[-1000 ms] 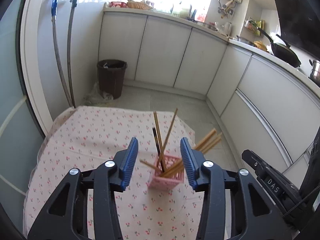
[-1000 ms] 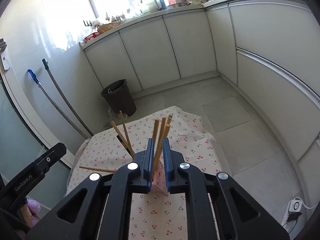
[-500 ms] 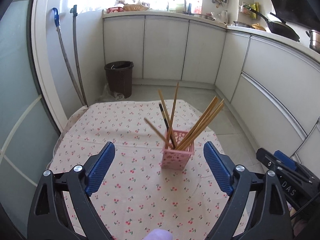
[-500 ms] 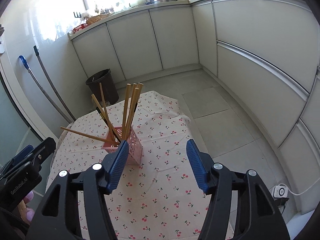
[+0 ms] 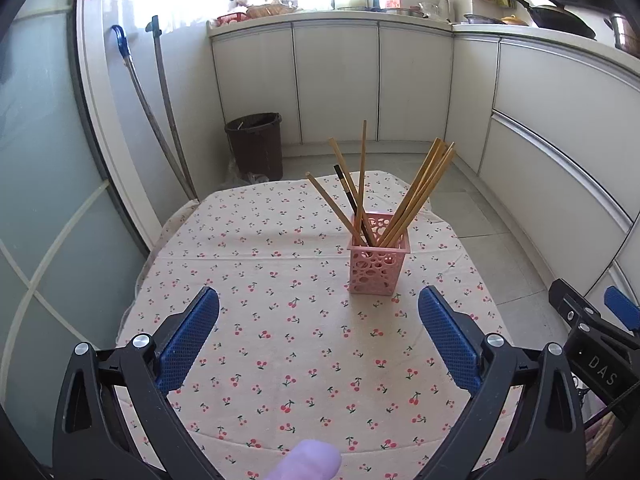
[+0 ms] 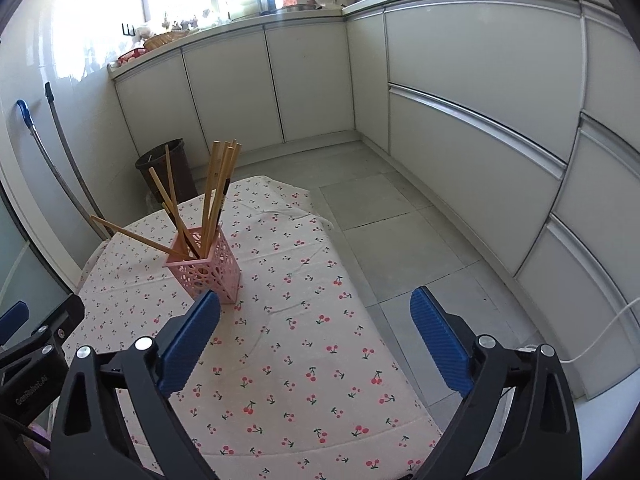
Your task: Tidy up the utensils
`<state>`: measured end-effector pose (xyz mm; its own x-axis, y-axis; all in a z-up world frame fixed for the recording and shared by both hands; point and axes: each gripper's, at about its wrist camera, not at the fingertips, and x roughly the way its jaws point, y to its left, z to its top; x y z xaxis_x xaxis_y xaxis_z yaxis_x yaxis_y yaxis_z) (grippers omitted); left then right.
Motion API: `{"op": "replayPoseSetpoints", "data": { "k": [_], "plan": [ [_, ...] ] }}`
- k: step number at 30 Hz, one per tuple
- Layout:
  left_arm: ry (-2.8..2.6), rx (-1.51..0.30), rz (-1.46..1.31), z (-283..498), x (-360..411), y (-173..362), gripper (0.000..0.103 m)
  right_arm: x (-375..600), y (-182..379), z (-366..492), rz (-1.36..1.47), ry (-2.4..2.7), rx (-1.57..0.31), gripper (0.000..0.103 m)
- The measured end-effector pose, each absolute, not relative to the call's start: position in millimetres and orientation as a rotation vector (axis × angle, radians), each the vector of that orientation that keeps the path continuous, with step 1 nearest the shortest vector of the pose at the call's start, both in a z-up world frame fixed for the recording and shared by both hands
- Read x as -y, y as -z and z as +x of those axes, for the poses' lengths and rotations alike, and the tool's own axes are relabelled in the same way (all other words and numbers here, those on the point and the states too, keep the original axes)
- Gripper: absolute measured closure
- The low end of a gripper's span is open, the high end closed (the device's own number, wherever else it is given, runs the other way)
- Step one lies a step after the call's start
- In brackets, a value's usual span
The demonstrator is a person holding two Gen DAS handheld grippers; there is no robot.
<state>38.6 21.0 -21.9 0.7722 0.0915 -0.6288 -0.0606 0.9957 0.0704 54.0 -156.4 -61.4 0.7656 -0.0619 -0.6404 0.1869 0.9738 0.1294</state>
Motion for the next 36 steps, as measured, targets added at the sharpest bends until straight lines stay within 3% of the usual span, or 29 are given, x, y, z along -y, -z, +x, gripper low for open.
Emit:
{"op": "replayPoseSetpoints", "data": {
  "k": [15,36],
  "plan": [
    [-0.073,-0.620,0.039,25,-12,14,0.007,164,52,28,0.189,0.210,-0.594,0.007],
    [-0.053,-0.628,0.035,29,0,14,0.007,168,53,32,0.196,0.193,-0.607,0.007]
  ]
}}
